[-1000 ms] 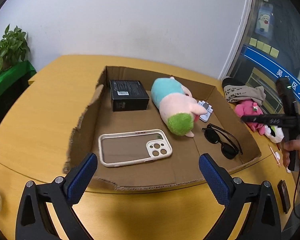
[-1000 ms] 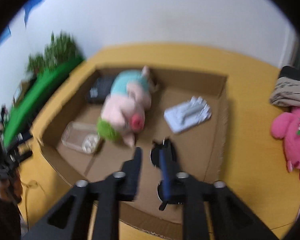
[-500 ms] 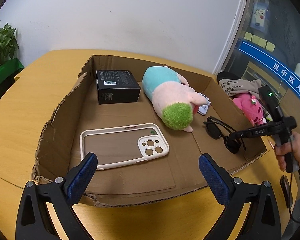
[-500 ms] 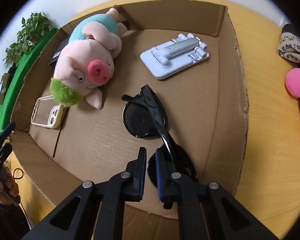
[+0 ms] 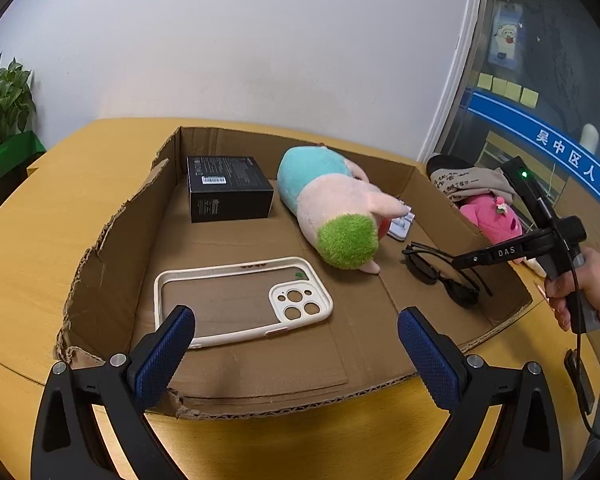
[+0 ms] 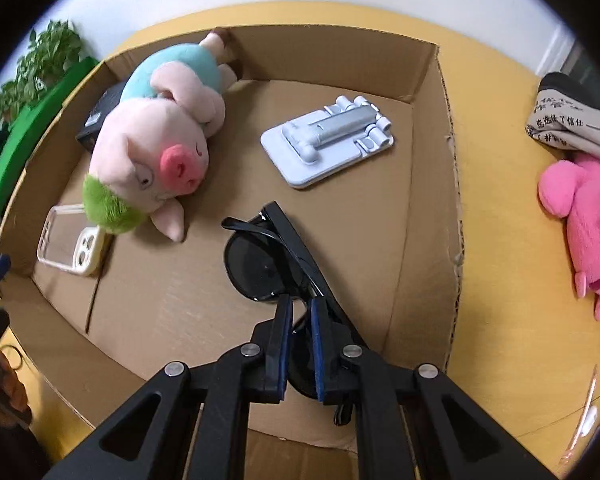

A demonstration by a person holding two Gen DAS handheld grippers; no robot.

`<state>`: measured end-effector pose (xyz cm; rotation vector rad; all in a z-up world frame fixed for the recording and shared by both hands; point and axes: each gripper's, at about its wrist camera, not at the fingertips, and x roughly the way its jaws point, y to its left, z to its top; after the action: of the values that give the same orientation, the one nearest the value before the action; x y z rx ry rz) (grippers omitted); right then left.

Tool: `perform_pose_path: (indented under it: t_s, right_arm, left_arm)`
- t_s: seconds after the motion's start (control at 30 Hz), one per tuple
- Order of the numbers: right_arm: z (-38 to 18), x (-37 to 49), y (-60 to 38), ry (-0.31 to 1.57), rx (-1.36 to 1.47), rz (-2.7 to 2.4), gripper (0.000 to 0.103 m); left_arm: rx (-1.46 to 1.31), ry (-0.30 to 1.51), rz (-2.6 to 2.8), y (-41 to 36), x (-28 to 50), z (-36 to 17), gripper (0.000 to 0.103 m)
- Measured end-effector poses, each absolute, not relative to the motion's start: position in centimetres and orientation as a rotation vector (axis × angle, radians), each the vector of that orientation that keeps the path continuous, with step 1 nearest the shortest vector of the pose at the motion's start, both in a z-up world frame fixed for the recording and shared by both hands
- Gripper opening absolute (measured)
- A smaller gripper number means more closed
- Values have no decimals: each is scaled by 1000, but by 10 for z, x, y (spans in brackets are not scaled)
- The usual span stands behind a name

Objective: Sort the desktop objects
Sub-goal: 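Lower the sunglasses into the box beside the white stand, then open the right gripper to release the sunglasses and withdraw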

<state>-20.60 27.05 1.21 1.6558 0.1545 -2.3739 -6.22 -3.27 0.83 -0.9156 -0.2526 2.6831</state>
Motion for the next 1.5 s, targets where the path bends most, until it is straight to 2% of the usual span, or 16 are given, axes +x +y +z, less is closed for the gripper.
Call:
perform_pose_path:
  t_s: [0.17,0.47,0.63,0.77,0.8,0.83,0.87,0.9,0.93,1.07,1.2,1.33,1.5]
  right_arm:
    - [39,-204,266,171,1577,-2434,9]
    - [2,-208,262,226,1720,-2398,10]
    - [-4,-204,259,249,1732,-2396,10]
    - [15,-195,259,221,1646,-2456,11]
    - [26,-191,259,214,1600,-2487,17]
    - [35,-186,260,209,1561,-2517,34]
    - [46,-178,261,187,1502,-2553,45]
    - [57,-168,263,145,1432,-2587,67]
    - [65,-157,265,97,1365,-2614,80]
    - [75,-109,268,-78,1097,-2717,81]
    - [51,-71,247,25,935,-2825,82]
    - [29,-49,235,66,815,-2893,83]
    - [6,-44,223,52,780,-2916,85]
  left_arm:
    - [-890,-276,2675,-35,-60,8,103]
    - [-865,-261,2679,-34,-55,8,103]
    - [-852,-251,2680,-34,-53,8,103]
    - [-844,-229,2689,-33,-50,7,103]
    - [-841,-226,2691,-33,-49,8,103]
    - [-840,-224,2693,-33,-49,8,103]
    - [-840,-224,2697,-33,-49,9,103]
    - [-839,-229,2705,-34,-49,10,103]
    - [-831,-238,2717,-36,-49,12,103]
    - [-781,-258,2771,-39,-47,15,103]
    - [-818,-186,2828,-29,-43,7,103]
    - [-741,84,2949,-6,-32,-6,103]
    - [-705,60,2975,-7,-30,-10,103]
